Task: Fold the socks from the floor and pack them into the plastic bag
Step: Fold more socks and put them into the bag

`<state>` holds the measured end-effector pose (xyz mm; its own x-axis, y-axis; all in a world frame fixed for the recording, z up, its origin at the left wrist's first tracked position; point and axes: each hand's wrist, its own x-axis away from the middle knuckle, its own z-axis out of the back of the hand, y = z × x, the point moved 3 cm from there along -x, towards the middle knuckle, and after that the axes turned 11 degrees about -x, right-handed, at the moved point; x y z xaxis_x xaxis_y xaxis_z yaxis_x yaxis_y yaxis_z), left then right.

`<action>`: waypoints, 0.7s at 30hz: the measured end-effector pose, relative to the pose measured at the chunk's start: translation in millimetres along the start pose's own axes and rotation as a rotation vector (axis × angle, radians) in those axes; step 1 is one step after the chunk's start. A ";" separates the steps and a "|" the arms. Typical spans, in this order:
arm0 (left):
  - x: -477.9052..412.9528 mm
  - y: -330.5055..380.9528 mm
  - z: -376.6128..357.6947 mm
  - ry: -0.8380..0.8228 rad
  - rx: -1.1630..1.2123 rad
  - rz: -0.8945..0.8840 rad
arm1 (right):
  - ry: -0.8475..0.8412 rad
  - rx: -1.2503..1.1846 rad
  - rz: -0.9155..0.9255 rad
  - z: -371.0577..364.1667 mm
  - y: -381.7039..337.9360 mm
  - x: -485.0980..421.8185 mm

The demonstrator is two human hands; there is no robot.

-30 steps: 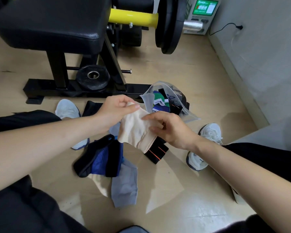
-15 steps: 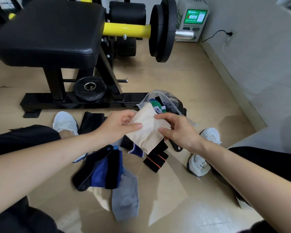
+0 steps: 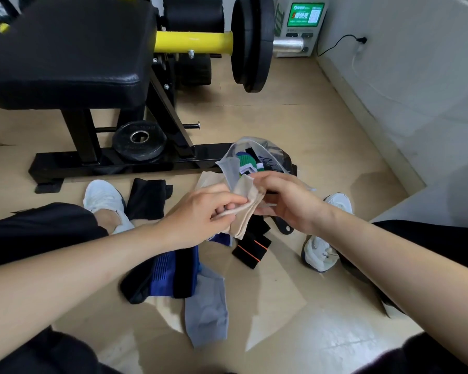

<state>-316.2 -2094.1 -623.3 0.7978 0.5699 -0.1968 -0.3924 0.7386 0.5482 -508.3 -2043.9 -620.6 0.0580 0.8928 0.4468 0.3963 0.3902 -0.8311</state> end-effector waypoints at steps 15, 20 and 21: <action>-4.9 -3.3 3.3 -0.075 0.414 0.289 | -0.083 0.027 0.108 -0.2 -3.0 0.5; -4.6 1.1 3.2 -0.073 0.436 0.296 | -0.005 0.040 0.167 2.9 2.5 -4.3; -4.6 0.6 3.7 -0.073 0.424 0.286 | 0.004 0.046 0.176 3.0 4.1 -4.9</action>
<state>-318.4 -2097.6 -619.1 0.7218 0.6897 0.0584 -0.3913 0.3371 0.8563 -509.7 -2046.0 -627.2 0.1269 0.9473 0.2941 0.3374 0.2376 -0.9109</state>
